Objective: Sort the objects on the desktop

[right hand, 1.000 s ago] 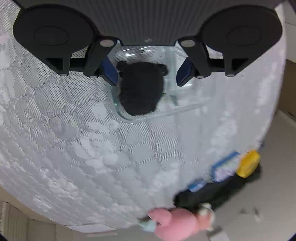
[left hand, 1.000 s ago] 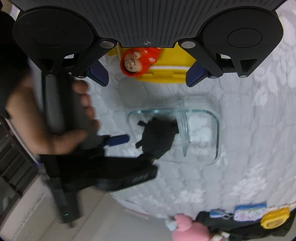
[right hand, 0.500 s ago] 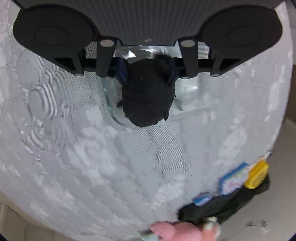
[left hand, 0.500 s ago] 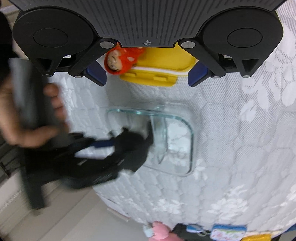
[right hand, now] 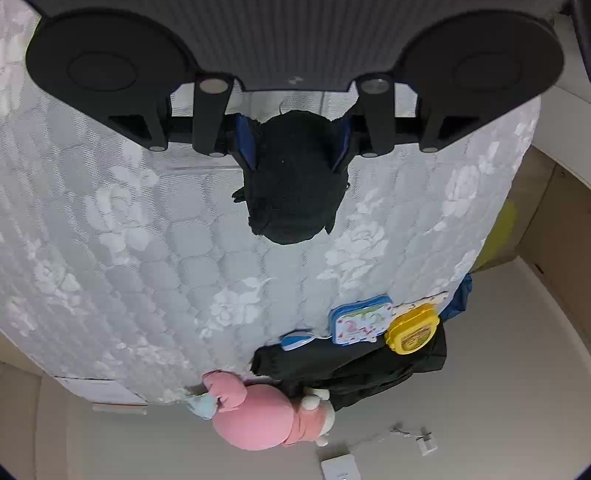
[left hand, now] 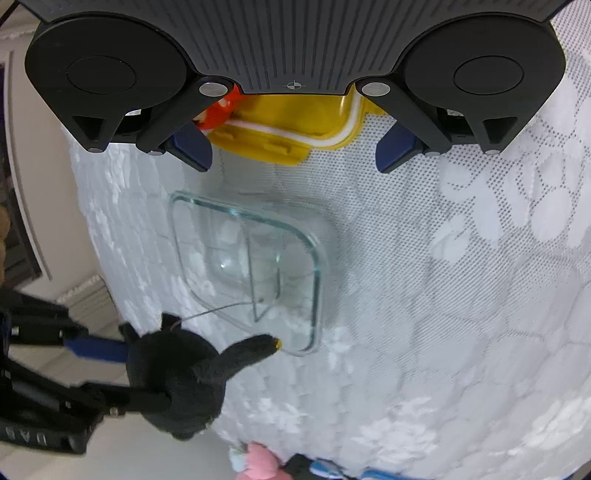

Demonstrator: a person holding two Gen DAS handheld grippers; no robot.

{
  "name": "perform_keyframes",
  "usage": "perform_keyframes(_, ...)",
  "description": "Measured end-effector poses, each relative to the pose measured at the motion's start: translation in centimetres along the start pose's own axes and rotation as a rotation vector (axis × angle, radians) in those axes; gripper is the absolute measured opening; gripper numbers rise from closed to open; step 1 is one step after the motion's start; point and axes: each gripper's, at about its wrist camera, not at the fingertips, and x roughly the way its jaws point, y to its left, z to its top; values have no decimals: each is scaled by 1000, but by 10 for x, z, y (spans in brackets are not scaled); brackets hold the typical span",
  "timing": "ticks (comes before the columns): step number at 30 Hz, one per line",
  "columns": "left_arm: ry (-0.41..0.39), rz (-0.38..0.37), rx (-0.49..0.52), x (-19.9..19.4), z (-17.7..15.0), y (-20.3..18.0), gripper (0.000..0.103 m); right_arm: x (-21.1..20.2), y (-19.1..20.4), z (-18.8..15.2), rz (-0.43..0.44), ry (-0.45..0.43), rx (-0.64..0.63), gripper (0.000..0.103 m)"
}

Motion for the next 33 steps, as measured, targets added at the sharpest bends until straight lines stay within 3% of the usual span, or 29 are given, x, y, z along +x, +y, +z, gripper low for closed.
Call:
perform_keyframes(9, 8, 4, -30, 4, 4, 7, 99, 47, -15, -35, 3, 119, 75, 47)
perform_keyframes(11, 20, 7, -18, 7, 3, 6, 99, 54, -19, -39, 24, 122, 99, 42)
perform_keyframes(14, 29, 11, -9, 9, 3, 5, 99, 54, -22, -36, 37, 116, 132, 43)
perform_keyframes(18, 27, 14, -15, 7, 4, 6, 99, 47, -18, -33, 10, 103, 60, 43)
perform_keyframes(23, 28, 15, -6, 9, 2, 7, 99, 56, -11, -42, 25, 173, -21, 61)
perform_keyframes(26, 36, 17, -2, 11, 2, 6, 99, 76, -4, -47, 22, 220, -62, 66)
perform_keyframes(27, 39, 19, -3, 12, 1, 6, 99, 83, -1, -48, 15, 232, -75, 63)
perform_keyframes(29, 43, 24, -7, 13, 2, 7, 99, 87, 6, -51, -49, 215, -135, 43)
perform_keyframes(31, 42, 26, -12, 14, 2, 8, 99, 80, 7, -49, -41, 176, -154, 33)
perform_keyframes(33, 42, 25, -10, 15, 2, 7, 99, 66, 0, -43, -25, 130, -111, 1)
